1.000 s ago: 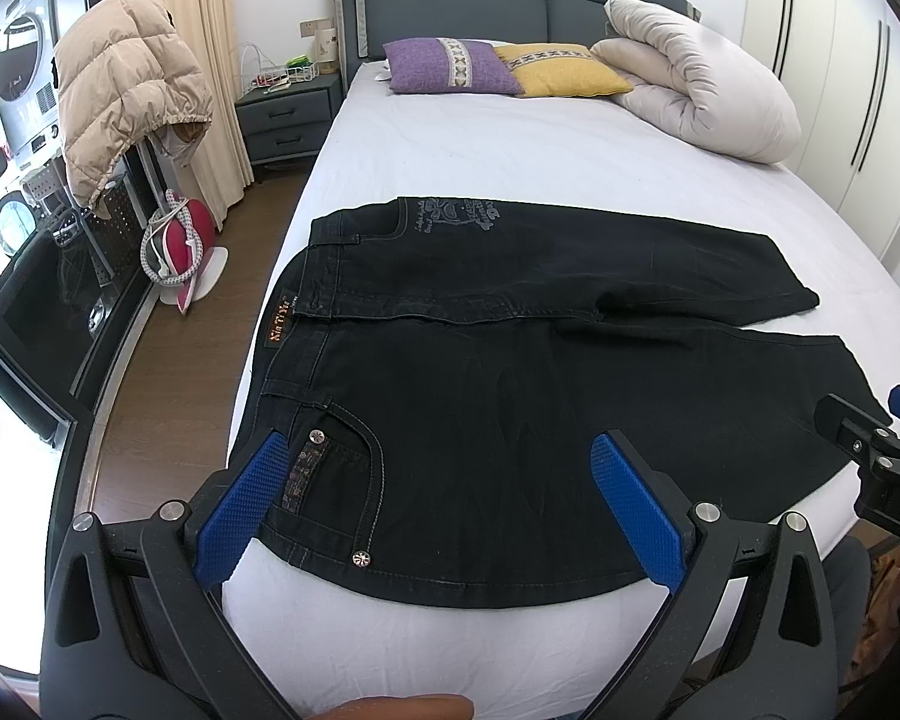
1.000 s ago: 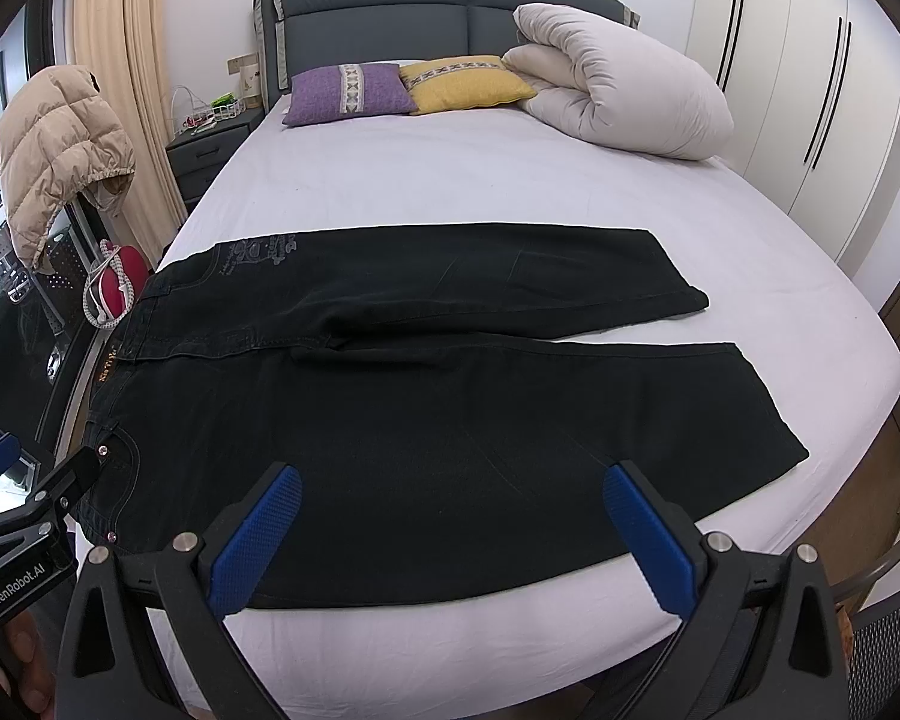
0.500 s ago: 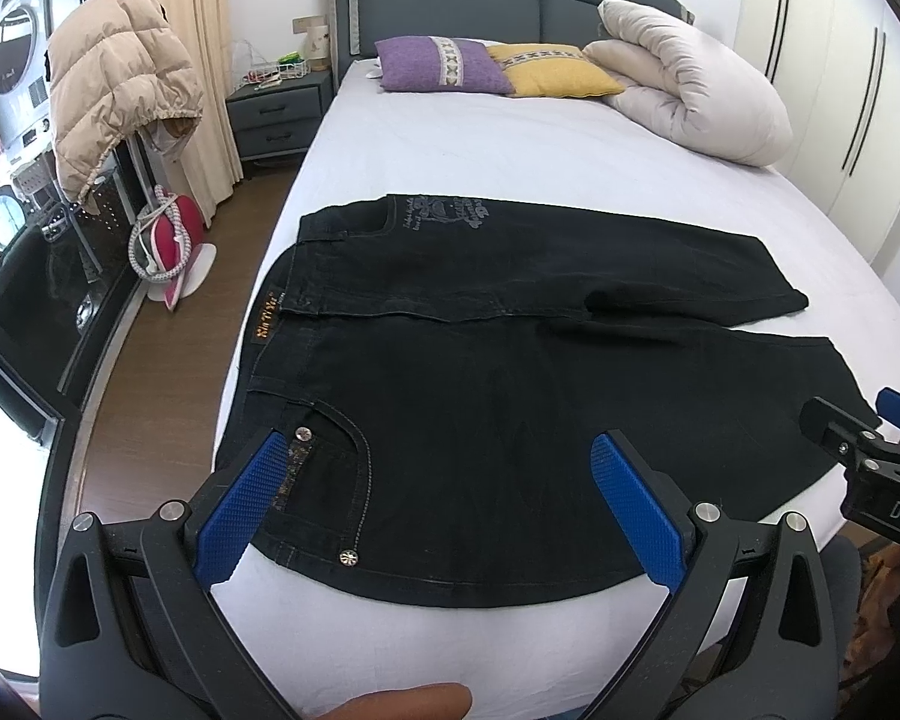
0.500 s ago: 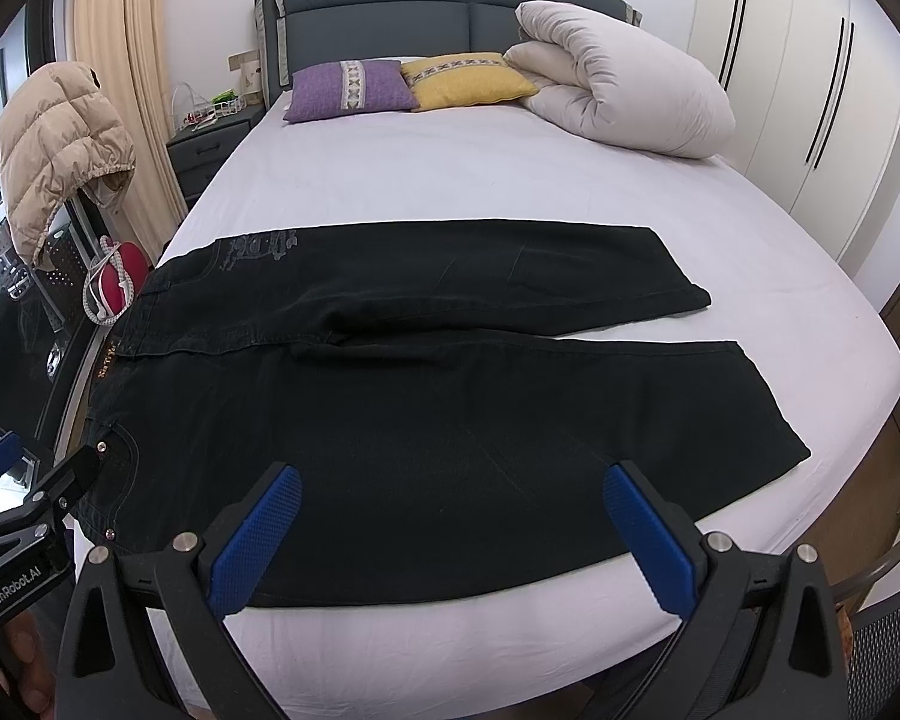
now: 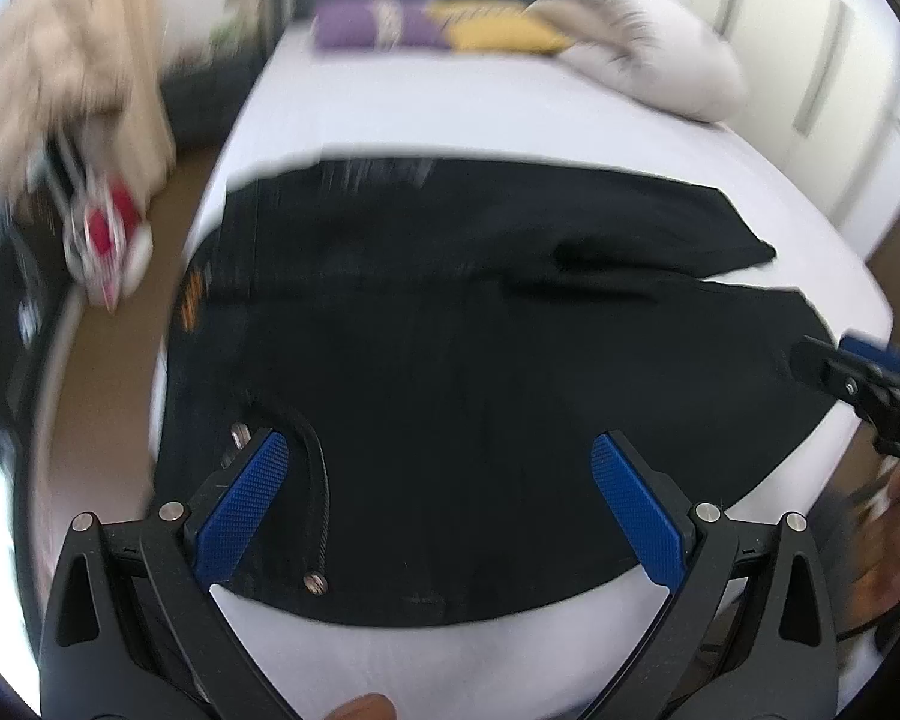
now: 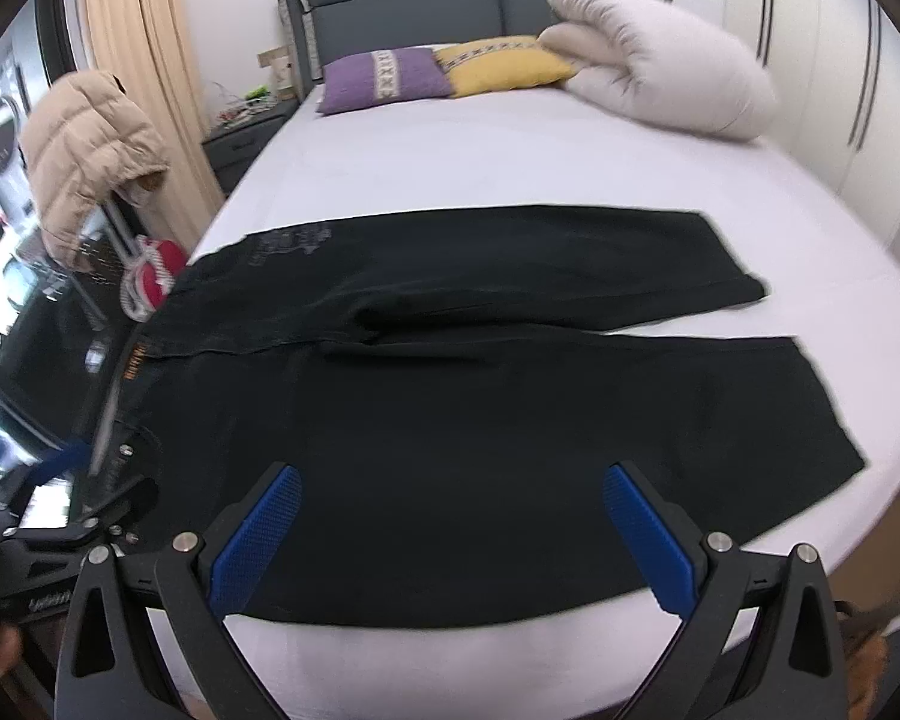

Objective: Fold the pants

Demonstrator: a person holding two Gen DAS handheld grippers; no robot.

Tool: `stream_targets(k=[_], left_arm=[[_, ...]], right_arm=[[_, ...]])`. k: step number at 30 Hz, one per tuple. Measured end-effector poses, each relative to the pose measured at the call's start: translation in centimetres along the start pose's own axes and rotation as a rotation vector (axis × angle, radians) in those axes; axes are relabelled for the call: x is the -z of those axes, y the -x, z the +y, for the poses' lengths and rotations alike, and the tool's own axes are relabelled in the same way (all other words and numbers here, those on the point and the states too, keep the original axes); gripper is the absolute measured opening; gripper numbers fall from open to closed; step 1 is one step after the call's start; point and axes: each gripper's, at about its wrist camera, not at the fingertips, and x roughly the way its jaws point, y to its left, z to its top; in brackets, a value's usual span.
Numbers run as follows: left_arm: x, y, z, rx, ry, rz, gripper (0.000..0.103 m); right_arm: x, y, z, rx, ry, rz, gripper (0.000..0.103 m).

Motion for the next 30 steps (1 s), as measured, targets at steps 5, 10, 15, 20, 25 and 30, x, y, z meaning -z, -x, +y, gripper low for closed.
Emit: stream_targets(k=[5,10,15,20,25,30], left_arm=[[-3.3,-1.6,3.5,-0.021,0.046,-0.029,0.103],[-9.6,-3.4,6.1,-0.074,-0.053,-0.080,0.103],[-17.0,-6.9,8.2,-0.085,-0.174,-0.090,0.103],[-23.3,-13.0,9.2,-0.051,-0.332,-0.047,0.102],[-29.2,-19.3,11.8,0.068,-0.385,0.096,0.060],[-29.2,-21.9,13.1,0.113,-0.472,0.195,0.060]], right_arm=[[-1.9,-2.7,-1.9,-0.116,-0.036,0.052,0.103],[-4.4,-5.1,-3.1,-0.115,0.023,0.041,0.103],[-7.7,-8.2,-3.6,-0.124,0.073,0.044,0.103],[-11.4,-11.1,-3.1,-0.146,0.202,0.039,0.095],[-15.1,-13.4,-2.4,-0.199,0.364,0.029,0.078],[-18.3,-16.0,-1.4,-0.282,0.512,0.041,0.069]])
